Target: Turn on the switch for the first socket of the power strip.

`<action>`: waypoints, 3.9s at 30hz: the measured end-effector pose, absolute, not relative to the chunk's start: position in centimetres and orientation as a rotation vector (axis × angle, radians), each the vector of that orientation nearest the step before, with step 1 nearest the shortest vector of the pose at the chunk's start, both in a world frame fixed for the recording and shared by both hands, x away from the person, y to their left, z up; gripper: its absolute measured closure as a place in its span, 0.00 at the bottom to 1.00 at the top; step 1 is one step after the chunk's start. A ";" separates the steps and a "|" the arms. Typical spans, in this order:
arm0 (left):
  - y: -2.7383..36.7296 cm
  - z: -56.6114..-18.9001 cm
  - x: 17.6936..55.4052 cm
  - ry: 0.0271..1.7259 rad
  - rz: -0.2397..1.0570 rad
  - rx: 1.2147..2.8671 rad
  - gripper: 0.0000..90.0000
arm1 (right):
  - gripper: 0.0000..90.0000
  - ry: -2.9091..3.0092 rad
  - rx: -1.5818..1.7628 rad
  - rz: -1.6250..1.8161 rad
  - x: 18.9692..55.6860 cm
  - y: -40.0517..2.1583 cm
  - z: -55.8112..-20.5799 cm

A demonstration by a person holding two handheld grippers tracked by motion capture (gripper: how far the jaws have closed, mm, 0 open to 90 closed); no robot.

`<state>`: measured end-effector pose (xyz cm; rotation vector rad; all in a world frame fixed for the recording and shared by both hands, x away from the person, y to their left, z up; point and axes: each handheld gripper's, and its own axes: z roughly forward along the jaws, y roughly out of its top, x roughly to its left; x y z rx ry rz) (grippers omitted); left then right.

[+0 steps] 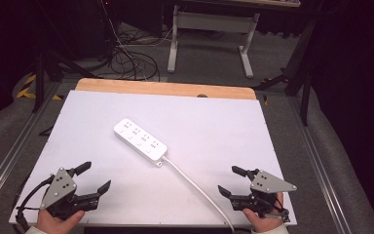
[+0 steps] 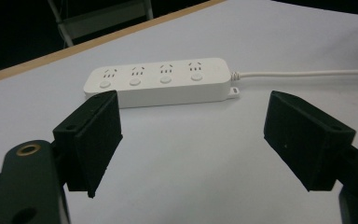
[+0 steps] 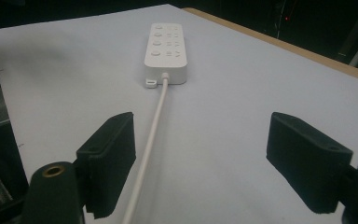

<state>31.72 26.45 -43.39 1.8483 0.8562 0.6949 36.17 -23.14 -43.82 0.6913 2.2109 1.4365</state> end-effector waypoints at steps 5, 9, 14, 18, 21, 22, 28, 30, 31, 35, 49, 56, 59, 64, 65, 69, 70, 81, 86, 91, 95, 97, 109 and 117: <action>26.1 -42.9 32.4 0.851 0.678 1.878 0.24 | 0.27 2.212 0.703 1.432 36.1 -23.1 -43.8; 25.6 -42.5 33.0 0.849 0.649 1.905 0.24 | 0.27 2.218 0.699 1.430 36.2 -22.9 -43.9; 24.6 -42.0 33.9 0.868 0.616 1.945 0.25 | 0.27 2.218 0.697 1.426 36.3 -22.9 -44.0; 24.1 -41.4 34.8 0.886 0.568 1.951 0.25 | 0.27 2.219 0.702 1.432 36.3 -22.9 -44.0; 23.7 -40.9 35.3 0.886 0.570 1.954 0.25 | 0.27 2.219 0.701 1.433 36.3 -22.9 -44.0; 23.6 -40.6 35.5 0.891 0.570 1.967 0.30 | 0.27 2.220 0.703 1.433 36.3 -22.9 -44.0; 22.8 -39.7 36.5 0.900 0.561 1.995 0.38 | 0.27 2.228 0.712 1.425 36.4 -22.9 -44.1; 22.6 -39.5 36.8 0.895 0.553 1.999 0.41 | 0.27 2.228 0.708 1.421 36.3 -22.9 -44.1; 22.6 -39.4 37.0 0.895 0.556 1.994 0.41 | 0.27 2.228 0.708 1.421 36.3 -22.9 -44.1; 22.5 -39.1 37.9 0.911 0.558 2.001 0.44 | 0.27 2.233 0.709 1.417 36.4 -22.8 -44.2; 20.5 -37.4 40.7 0.881 0.515 2.029 0.66 | 0.27 2.234 0.698 1.425 36.4 -22.8 -44.2; 19.2 -37.4 41.5 0.876 0.541 2.045 0.67 | 0.27 2.237 0.694 1.426 36.4 -22.8 -44.2; 18.8 -37.4 41.9 0.880 0.533 2.065 0.67 | 0.27 2.238 0.692 1.425 36.4 -22.8 -44.2; 17.7 -37.7 42.7 0.875 0.557 2.124 0.63 | 0.27 2.240 0.688 1.427 36.4 -22.8 -44.2; 17.5 -37.8 42.9 0.871 0.550 2.144 0.61 | 0.27 2.241 0.688 1.425 36.4 -22.8 -44.2; 16.7 -38.1 43.4 0.852 0.534 2.165 0.64 | 0.27 2.242 0.687 1.424 36.4 -22.8 -44.2; 16.6 -38.2 43.6 0.851 0.517 2.159 0.64 | 0.27 2.242 0.687 1.424 36.4 -22.8 -44.2; 16.0 -38.9 44.9 0.890 0.420 2.104 0.69 | 0.27 2.243 0.683 1.428 36.4 -22.7 -44.2; 16.0 -39.1 45.3 0.916 0.427 2.130 0.71 | 0.27 2.242 0.689 1.433 36.4 -22.8 -44.2; 16.1 -39.5 45.7 0.949 0.393 2.149 0.73 | 0.27 2.245 0.680 1.433 36.4 -22.7 -44.3; 16.0 -39.9 46.2 0.961 0.321 2.163 0.84 | 0.27 2.244 0.682 1.435 36.4 -22.7 -44.2; 15.7 -40.2 46.4 0.974 0.307 2.177 0.95 | 0.27 2.244 0.680 1.433 36.4 -22.7 -44.3; 15.6 -42.5 48.0 0.998 0.286 2.192 1.00 | 0.27 2.246 0.678 1.436 36.4 -22.8 -44.2; 15.5 -43.5 48.7 1.046 0.288 2.215 1.00 | 0.27 2.247 0.676 1.436 36.4 -22.8 -44.2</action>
